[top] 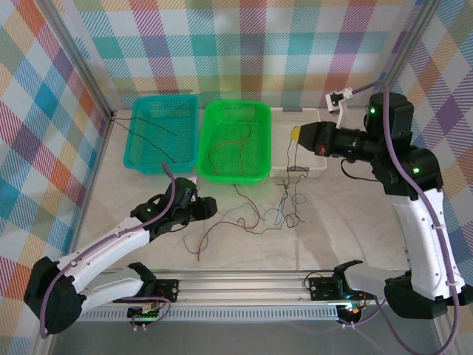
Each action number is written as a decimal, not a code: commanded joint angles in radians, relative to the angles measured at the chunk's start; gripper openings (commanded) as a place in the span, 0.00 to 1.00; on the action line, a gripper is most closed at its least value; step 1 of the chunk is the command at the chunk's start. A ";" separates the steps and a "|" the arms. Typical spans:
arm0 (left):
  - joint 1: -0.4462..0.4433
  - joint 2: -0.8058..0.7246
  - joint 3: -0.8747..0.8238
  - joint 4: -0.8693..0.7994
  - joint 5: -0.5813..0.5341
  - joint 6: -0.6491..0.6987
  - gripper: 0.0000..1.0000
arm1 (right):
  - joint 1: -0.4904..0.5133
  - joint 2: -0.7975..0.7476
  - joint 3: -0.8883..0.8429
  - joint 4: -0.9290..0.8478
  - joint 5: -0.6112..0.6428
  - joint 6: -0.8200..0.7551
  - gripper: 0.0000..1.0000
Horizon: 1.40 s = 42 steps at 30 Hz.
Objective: Untangle the cables
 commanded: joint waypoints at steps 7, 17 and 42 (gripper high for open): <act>-0.142 0.101 0.109 0.211 0.137 0.089 0.71 | 0.009 0.008 -0.065 0.159 -0.122 0.072 0.00; -0.333 0.332 0.261 0.213 0.103 0.245 0.79 | 0.026 0.006 -0.037 0.163 -0.133 0.091 0.00; -0.443 0.596 0.481 0.089 -0.173 0.407 0.81 | 0.034 -0.052 -0.037 0.213 -0.167 0.154 0.00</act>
